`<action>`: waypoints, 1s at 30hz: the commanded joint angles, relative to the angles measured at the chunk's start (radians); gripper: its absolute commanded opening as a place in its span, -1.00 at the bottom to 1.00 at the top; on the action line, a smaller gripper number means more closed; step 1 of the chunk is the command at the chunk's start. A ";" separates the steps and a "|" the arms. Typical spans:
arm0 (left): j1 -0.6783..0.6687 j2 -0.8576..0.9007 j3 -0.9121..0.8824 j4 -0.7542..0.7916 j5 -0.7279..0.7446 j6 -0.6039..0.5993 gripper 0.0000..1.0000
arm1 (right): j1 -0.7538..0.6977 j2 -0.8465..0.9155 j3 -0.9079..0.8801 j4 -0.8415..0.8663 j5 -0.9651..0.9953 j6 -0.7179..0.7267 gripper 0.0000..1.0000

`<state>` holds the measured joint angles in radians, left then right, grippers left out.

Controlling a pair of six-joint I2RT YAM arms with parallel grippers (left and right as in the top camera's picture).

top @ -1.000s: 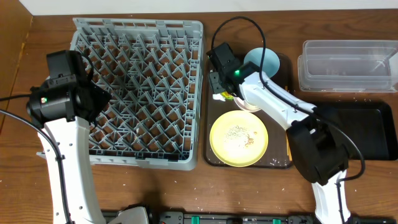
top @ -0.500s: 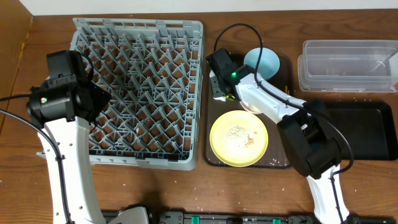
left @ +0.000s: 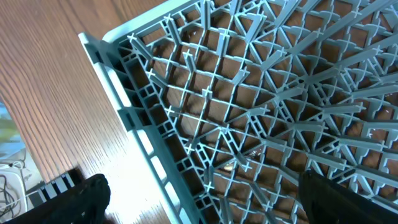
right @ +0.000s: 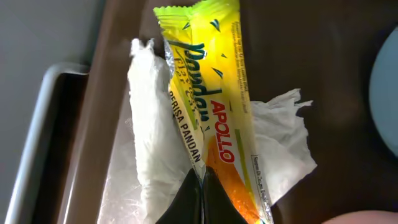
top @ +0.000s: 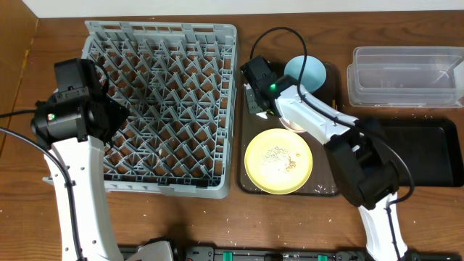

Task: Sort waste into correct bins and load items into the dishwasher
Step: 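Grasp the yellow Apollo wrapper with the right gripper and lift, then carry the wrapper to the clear plastic bin and release it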

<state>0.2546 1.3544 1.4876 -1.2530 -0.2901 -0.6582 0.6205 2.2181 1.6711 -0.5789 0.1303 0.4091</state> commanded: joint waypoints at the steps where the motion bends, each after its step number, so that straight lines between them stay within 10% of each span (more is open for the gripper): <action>1: 0.005 -0.002 0.017 -0.003 -0.003 -0.013 0.96 | 0.009 -0.088 0.018 -0.002 0.007 -0.002 -0.93; 22: 0.005 -0.002 0.017 -0.003 -0.003 -0.013 0.95 | -0.279 -0.362 0.018 -0.063 0.033 0.056 -0.98; 30: 0.005 -0.002 0.017 -0.003 -0.003 -0.013 0.96 | -0.584 -0.376 0.016 -0.198 0.022 0.477 -0.97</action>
<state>0.2546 1.3544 1.4876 -1.2530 -0.2901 -0.6582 0.1017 1.8416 1.6794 -0.7357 0.1429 0.6331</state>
